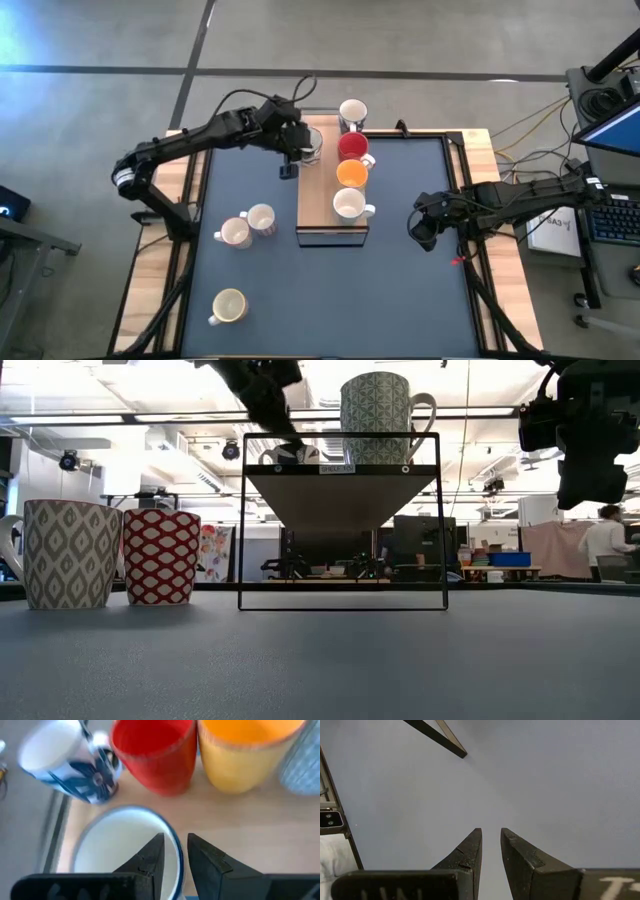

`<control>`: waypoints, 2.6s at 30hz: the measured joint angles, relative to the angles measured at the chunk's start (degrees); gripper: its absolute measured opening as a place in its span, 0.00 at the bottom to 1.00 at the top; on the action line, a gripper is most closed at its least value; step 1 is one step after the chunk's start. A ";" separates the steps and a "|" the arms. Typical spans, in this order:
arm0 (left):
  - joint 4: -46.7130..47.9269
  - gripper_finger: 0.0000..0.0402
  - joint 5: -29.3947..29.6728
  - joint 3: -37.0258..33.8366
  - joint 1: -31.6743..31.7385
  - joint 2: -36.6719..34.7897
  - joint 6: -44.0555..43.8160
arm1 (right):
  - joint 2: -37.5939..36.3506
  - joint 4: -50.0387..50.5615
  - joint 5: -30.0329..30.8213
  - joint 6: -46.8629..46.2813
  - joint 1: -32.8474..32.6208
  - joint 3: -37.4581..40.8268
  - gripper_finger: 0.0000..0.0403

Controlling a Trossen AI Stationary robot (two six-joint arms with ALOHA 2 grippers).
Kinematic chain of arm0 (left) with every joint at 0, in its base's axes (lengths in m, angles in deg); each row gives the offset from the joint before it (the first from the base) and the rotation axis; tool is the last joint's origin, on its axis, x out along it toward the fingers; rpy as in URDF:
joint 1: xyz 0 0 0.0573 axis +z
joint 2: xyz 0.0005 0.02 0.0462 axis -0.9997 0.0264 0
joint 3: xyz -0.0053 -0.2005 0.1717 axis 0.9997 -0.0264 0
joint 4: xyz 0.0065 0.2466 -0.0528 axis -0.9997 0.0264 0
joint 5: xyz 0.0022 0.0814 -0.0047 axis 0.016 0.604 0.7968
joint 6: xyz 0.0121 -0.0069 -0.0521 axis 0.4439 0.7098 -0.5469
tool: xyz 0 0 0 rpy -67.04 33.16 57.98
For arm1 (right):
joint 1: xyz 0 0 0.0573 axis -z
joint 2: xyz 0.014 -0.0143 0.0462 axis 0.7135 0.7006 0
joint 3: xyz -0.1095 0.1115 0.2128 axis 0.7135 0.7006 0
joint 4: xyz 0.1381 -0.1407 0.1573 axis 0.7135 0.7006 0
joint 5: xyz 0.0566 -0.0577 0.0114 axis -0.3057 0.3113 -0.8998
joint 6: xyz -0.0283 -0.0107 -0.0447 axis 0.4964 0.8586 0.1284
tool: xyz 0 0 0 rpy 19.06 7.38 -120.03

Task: Place coffee mugs
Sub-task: Put the blue patterned mug on the shelf

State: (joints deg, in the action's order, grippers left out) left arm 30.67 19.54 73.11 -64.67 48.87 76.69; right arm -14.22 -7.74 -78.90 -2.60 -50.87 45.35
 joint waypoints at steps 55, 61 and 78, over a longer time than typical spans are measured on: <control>-10.73 0.21 23.08 -13.83 -2.22 -6.43 -29.51 | -0.01 -0.02 0.00 0.00 -0.01 0.00 0.15; -13.53 0.18 23.13 -13.83 -1.90 -4.44 -29.51 | -0.01 -0.02 0.00 0.00 0.00 0.00 0.15; -19.96 0.15 23.08 -13.83 1.63 -1.91 -28.12 | 0.00 -0.02 0.00 0.00 0.00 0.00 0.15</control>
State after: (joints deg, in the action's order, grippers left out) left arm 10.70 42.62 59.29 -63.04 46.96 48.57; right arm -14.22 -7.76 -78.90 -2.60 -50.87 45.35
